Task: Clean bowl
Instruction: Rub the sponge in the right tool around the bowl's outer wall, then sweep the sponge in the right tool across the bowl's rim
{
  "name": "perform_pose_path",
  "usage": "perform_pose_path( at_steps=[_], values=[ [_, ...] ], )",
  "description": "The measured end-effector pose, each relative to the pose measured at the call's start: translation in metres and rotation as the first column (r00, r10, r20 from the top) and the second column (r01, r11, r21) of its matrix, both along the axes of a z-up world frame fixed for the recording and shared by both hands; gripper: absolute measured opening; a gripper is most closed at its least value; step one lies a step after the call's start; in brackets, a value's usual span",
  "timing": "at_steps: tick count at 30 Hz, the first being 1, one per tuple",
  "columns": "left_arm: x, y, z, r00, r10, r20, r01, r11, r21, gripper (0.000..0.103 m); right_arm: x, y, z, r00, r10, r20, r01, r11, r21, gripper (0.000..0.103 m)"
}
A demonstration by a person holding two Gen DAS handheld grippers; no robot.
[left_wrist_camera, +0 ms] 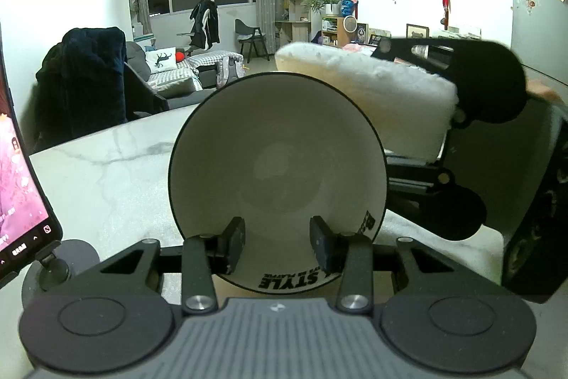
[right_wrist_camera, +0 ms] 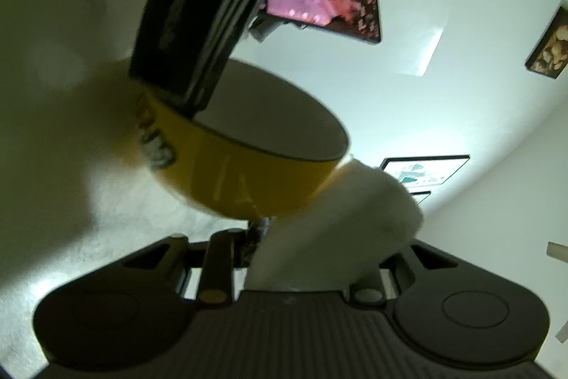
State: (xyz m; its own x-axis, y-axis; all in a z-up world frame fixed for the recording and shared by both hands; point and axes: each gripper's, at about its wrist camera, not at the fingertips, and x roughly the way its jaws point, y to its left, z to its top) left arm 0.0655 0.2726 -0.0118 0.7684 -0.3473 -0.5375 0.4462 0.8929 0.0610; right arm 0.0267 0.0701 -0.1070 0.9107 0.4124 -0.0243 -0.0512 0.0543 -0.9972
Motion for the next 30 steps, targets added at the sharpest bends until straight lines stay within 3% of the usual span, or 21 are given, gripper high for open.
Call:
perform_pose_path(
  at_steps=[5, 9, 16, 22, 30],
  values=[
    [0.000, 0.002, 0.001, 1.000, 0.003, -0.012, -0.003, 1.000, -0.020, 0.041, 0.004, 0.005, 0.004, 1.000, 0.000, -0.030, 0.000, 1.000, 0.011, 0.027],
    [0.004, 0.007, 0.001, 0.997, 0.019, -0.079, -0.030, 0.990, -0.137, 0.036, 0.002, 0.005, 0.009, 0.999, 0.024, -0.042, -0.022, 0.999, 0.047, 0.027],
    [-0.002, 0.005, 0.005, 0.994, 0.018, -0.107, -0.041, 0.976, -0.213, 0.029, -0.004, -0.003, 0.020, 0.992, 0.083, -0.093, -0.077, 0.995, 0.067, 0.026],
    [-0.017, -0.024, 0.010, 0.997, -0.039, -0.063, 0.026, 0.981, -0.194, 0.003, -0.012, -0.017, 0.023, 0.987, 0.108, -0.121, -0.104, 0.994, 0.033, 0.023],
    [-0.027, -0.062, 0.013, 0.995, -0.091, -0.036, 0.082, 0.974, -0.210, 0.000, -0.018, -0.033, 0.029, 0.990, 0.059, -0.124, -0.058, 0.998, 0.016, 0.022]
  ],
)
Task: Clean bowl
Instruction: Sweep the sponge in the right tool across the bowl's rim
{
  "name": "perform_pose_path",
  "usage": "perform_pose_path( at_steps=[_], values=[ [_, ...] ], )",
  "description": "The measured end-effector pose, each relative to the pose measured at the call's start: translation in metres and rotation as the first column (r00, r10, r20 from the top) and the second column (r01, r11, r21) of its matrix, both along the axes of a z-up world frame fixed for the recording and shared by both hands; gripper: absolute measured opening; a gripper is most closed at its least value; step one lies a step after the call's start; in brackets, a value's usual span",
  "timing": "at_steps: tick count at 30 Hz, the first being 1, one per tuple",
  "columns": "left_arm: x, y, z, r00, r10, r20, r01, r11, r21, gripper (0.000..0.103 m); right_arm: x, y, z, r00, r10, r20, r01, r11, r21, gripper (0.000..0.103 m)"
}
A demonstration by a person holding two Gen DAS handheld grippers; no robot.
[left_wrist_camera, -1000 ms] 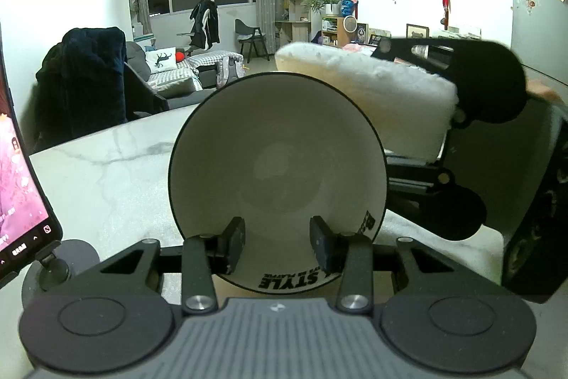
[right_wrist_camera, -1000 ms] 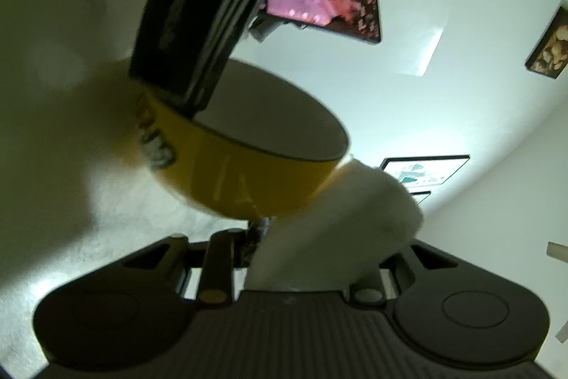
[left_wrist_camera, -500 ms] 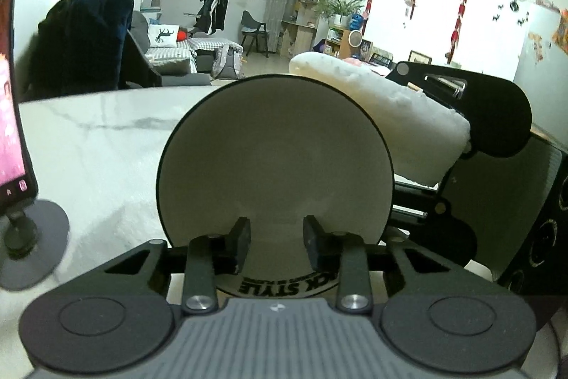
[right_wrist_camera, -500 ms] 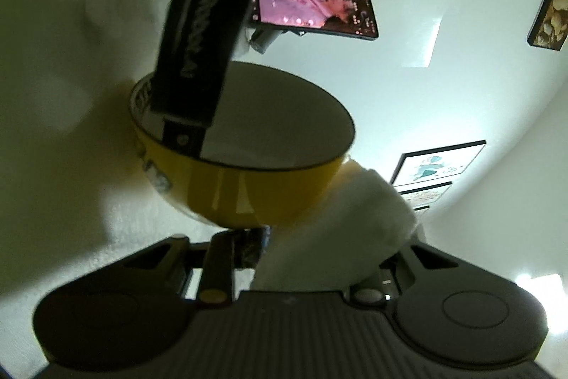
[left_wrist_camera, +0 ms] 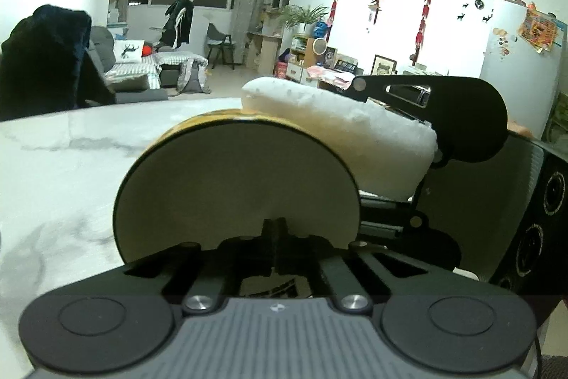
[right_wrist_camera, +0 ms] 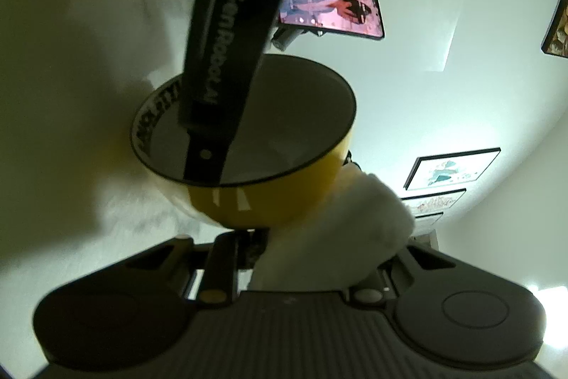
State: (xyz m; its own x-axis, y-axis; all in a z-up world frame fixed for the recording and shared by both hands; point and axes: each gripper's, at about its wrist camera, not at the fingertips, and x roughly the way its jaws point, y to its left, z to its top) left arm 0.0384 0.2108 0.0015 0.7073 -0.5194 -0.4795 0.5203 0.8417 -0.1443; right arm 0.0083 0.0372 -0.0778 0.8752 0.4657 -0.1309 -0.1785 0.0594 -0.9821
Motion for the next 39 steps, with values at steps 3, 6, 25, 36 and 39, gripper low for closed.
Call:
perform_pose_path(
  at_steps=[3, 6, 25, 36, 39],
  values=[
    [-0.004, -0.016, 0.000, 1.000, -0.013, 0.006, 0.013, 1.000, 0.003, 0.000, -0.003, -0.009, 0.002, 1.000, -0.015, 0.003, 0.015, 1.000, -0.005, 0.022],
    [-0.007, -0.034, -0.001, 0.999, -0.031, 0.016, 0.031, 1.000, -0.005, 0.000, -0.005, -0.016, 0.006, 0.999, -0.030, 0.012, 0.031, 0.999, -0.020, 0.021],
    [-0.004, -0.063, -0.019, 0.995, -0.076, 0.058, 0.059, 0.966, 0.252, 0.000, 0.008, -0.045, 0.041, 0.994, -0.069, 0.082, 0.068, 0.998, 0.017, 0.021],
    [0.009, -0.026, -0.021, 0.998, -0.032, 0.053, 0.012, 0.941, 0.339, 0.000, -0.030, -0.037, 0.040, 0.995, 0.005, 0.102, -0.012, 0.998, 0.069, 0.022],
    [0.013, -0.018, -0.021, 0.998, -0.030, 0.061, 0.006, 0.936, 0.351, 0.001, -0.027, -0.032, 0.043, 0.995, 0.022, 0.097, -0.031, 0.995, 0.096, 0.022]
  ],
)
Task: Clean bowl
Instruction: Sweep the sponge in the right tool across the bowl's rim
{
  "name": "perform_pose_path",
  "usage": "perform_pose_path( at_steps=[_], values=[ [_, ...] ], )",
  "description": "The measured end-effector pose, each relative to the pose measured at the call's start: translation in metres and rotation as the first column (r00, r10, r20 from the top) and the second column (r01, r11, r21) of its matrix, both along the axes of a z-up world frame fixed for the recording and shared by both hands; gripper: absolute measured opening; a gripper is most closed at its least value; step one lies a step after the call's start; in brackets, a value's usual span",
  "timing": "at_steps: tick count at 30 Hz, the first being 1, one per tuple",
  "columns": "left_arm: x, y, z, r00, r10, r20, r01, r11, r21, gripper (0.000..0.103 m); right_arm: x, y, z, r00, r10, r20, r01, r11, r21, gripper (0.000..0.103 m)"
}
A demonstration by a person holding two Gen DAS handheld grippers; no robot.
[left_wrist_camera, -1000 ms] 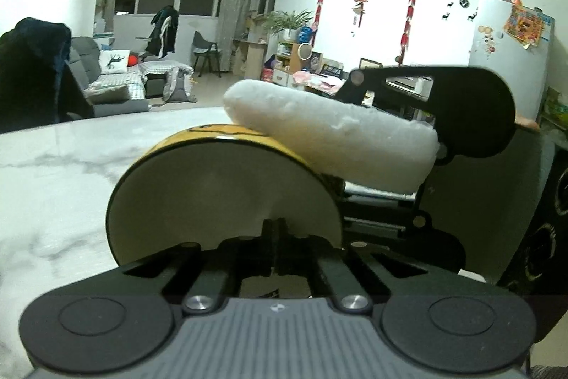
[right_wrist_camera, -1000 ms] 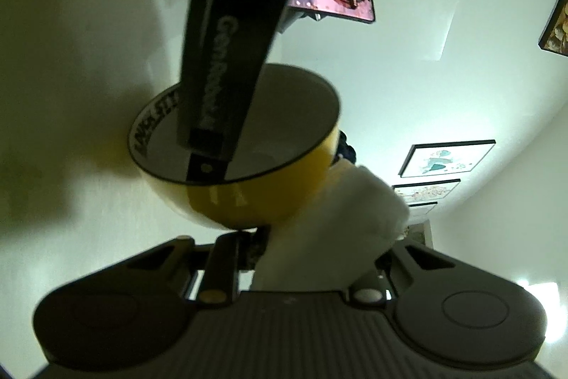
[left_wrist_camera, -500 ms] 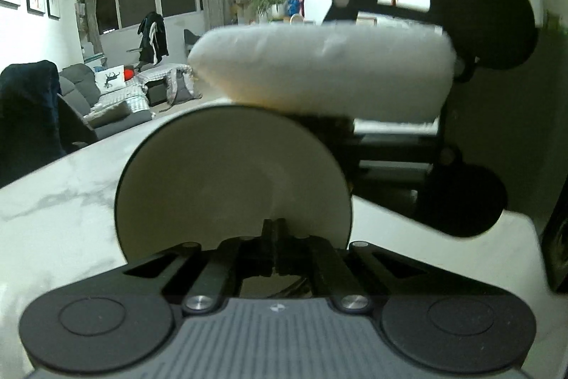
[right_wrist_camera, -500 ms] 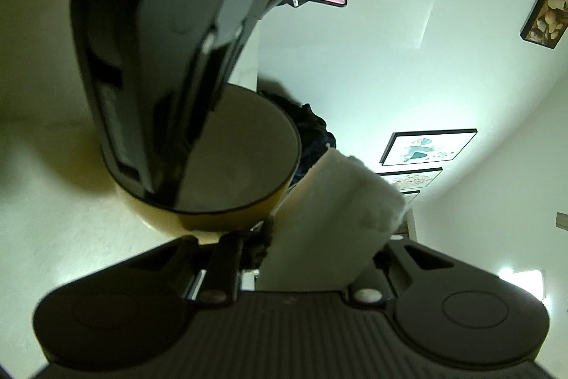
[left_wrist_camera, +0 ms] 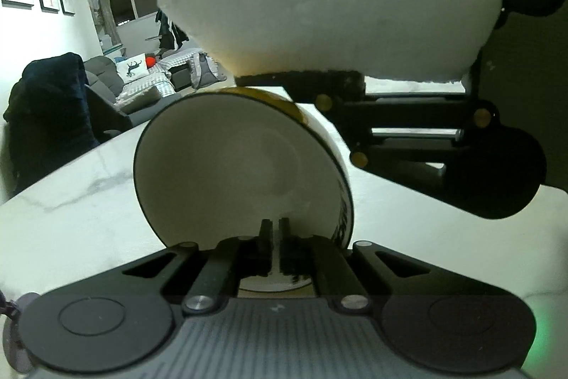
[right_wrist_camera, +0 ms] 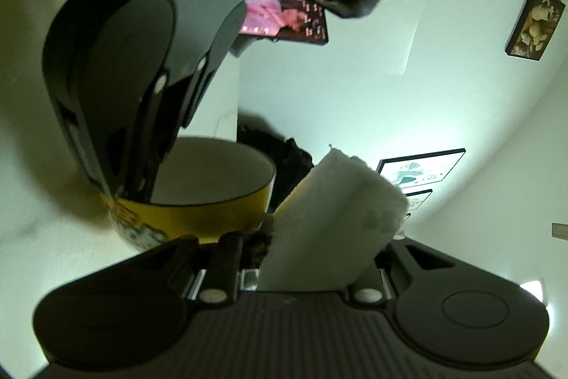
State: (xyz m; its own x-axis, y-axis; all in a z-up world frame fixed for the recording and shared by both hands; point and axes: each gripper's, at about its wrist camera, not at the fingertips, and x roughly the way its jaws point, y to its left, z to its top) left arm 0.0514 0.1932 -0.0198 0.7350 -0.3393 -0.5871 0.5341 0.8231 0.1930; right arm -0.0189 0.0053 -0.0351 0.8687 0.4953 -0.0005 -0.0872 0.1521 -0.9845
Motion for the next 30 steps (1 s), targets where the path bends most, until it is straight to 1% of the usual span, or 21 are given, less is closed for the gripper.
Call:
perform_pose_path(
  at_steps=[7, 10, 14, 16, 21, 24, 28, 30],
  values=[
    [0.004, 0.007, -0.001, 0.999, -0.004, 0.032, 0.003, 0.999, 0.046, 0.002, 0.009, 0.004, 0.001, 1.000, 0.012, -0.012, -0.012, 0.999, 0.048, 0.022],
    [0.012, 0.015, -0.003, 0.999, 0.003, 0.032, -0.004, 0.999, 0.033, 0.002, 0.008, 0.005, -0.005, 1.000, 0.017, -0.016, -0.016, 0.998, 0.062, 0.022],
    [0.017, 0.027, -0.004, 1.000, 0.010, 0.016, -0.010, 1.000, -0.005, 0.002, 0.012, 0.005, -0.004, 1.000, 0.013, -0.021, -0.012, 0.997, 0.076, 0.022],
    [0.023, 0.042, -0.006, 1.000, 0.017, -0.016, -0.018, 0.997, -0.069, 0.002, 0.017, 0.008, -0.004, 1.000, 0.012, -0.024, -0.010, 0.996, 0.086, 0.022],
    [0.029, 0.058, -0.004, 0.998, 0.009, -0.064, -0.020, 0.985, -0.170, 0.002, 0.027, 0.019, 0.000, 0.999, 0.023, -0.040, -0.018, 0.993, 0.120, 0.022],
    [0.017, 0.059, 0.000, 0.997, 0.009, -0.078, -0.024, 0.981, -0.191, 0.002, 0.030, 0.017, 0.004, 0.998, 0.027, -0.061, -0.018, 0.989, 0.148, 0.023],
    [0.014, 0.058, 0.002, 0.996, 0.007, -0.087, -0.025, 0.978, -0.206, 0.002, 0.043, 0.018, 0.008, 0.996, -0.012, -0.084, 0.029, 0.978, 0.204, 0.023],
    [0.031, 0.062, 0.003, 0.995, 0.006, -0.101, -0.029, 0.973, -0.227, 0.002, 0.056, 0.030, 0.007, 0.995, -0.022, -0.097, 0.042, 0.976, 0.213, 0.022]
  ],
)
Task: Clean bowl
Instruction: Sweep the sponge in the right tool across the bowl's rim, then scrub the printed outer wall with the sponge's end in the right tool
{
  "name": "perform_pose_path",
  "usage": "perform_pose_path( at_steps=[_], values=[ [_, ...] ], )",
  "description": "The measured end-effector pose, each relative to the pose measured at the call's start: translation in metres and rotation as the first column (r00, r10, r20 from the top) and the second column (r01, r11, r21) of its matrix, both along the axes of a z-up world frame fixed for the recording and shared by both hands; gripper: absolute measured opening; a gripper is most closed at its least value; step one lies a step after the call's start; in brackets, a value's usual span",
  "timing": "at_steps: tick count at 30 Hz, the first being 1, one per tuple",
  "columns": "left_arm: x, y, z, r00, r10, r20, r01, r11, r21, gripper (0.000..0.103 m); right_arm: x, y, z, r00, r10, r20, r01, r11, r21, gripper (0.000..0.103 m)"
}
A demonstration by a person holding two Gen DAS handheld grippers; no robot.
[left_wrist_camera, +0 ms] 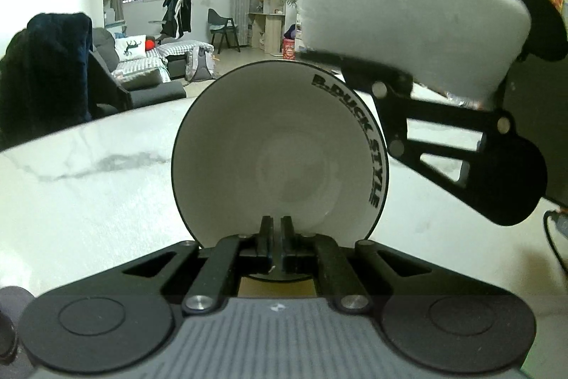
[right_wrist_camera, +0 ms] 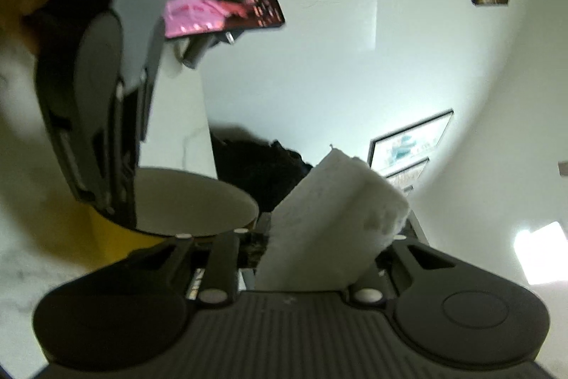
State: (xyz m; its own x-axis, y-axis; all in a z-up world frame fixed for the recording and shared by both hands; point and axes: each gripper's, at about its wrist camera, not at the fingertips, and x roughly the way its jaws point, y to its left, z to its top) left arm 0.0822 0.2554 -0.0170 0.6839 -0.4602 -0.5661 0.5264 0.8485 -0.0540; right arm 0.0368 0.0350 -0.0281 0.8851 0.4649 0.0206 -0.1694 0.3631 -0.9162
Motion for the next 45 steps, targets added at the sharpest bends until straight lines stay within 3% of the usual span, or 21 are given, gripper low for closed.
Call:
perform_pose_path(
  at_steps=[8, 12, 23, 34, 40, 45],
  values=[
    [0.005, 0.006, 0.000, 0.999, 0.000, -0.045, -0.003, 0.998, -0.070, 0.002, 0.006, -0.004, 0.006, 0.998, 0.021, -0.061, -0.017, 0.997, 0.077, 0.022],
    [0.003, 0.003, 0.002, 0.999, 0.004, -0.038, -0.006, 0.998, -0.059, 0.002, 0.009, -0.013, 0.012, 0.998, 0.012, -0.067, -0.004, 0.993, 0.119, 0.022],
    [0.000, -0.008, -0.001, 1.000, 0.014, 0.010, -0.015, 1.000, 0.015, 0.003, 0.023, 0.003, -0.034, 0.995, -0.079, -0.061, 0.072, 0.992, -0.106, 0.023],
    [0.012, -0.010, -0.004, 0.999, 0.029, 0.029, -0.030, 0.999, 0.044, 0.003, 0.026, 0.008, -0.053, 0.991, -0.111, -0.076, 0.093, 0.974, -0.207, 0.022],
    [0.016, -0.008, -0.004, 0.999, 0.044, 0.026, -0.045, 0.998, 0.041, 0.003, 0.017, 0.012, -0.042, 0.997, -0.075, -0.017, 0.072, 0.986, -0.153, 0.022],
    [0.015, -0.006, -0.003, 0.998, 0.047, 0.029, -0.048, 0.998, 0.041, 0.003, 0.024, 0.014, -0.054, 0.994, -0.097, -0.044, 0.086, 0.978, -0.192, 0.022]
  ],
)
